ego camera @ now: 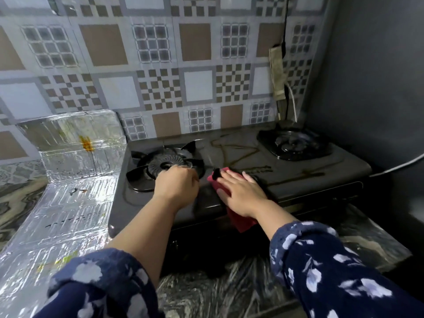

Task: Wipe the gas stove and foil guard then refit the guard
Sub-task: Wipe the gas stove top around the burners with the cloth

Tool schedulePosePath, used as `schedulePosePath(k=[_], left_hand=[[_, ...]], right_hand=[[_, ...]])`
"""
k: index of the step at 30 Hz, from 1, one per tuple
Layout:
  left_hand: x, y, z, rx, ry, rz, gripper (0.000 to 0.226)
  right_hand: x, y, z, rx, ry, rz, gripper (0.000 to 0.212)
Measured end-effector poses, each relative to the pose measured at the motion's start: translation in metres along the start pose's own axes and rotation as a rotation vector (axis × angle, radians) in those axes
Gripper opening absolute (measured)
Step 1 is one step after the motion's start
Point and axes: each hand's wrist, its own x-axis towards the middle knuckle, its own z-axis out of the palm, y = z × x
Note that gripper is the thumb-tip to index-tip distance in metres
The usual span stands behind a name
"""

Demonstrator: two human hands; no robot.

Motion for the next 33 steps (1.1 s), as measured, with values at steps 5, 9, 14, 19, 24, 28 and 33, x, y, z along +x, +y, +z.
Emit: schedulePosePath(k=[5,9,14,19,24,28,33], left_hand=[[0.009,0.029,0.005,-0.119,-0.135,-0.023,0.030],[0.011,0.031,0.011,-0.155,-0.179,-0.049,0.031],[0.015,0.035,0.015,-0.188,-0.165,-0.096,0.033],[0.031,0.079,0.019,-0.249,-0.208,-0.067,0.033],[0.047,0.128,0.026,-0.248,-0.254,0.047,0.038],[0.049,0.137,0.026,-0.226,-0.217,0.099,0.038],[0.050,0.120,0.030,-0.234,-0.231,0.052,0.040]], right_hand=[[0.027,0.040,-0.006,-0.010,-0.086,0.135,0.058],[0.057,0.035,-0.007,0.018,-0.101,0.188,0.054],[0.033,0.026,-0.004,0.033,-0.083,0.009,0.050],[-0.013,0.064,-0.008,0.047,0.004,0.028,0.050],[-0.029,0.116,-0.015,0.035,0.026,0.221,0.053],[-0.012,0.130,-0.017,0.022,-0.031,0.351,0.055],[0.008,0.117,-0.018,0.042,-0.039,0.253,0.052]])
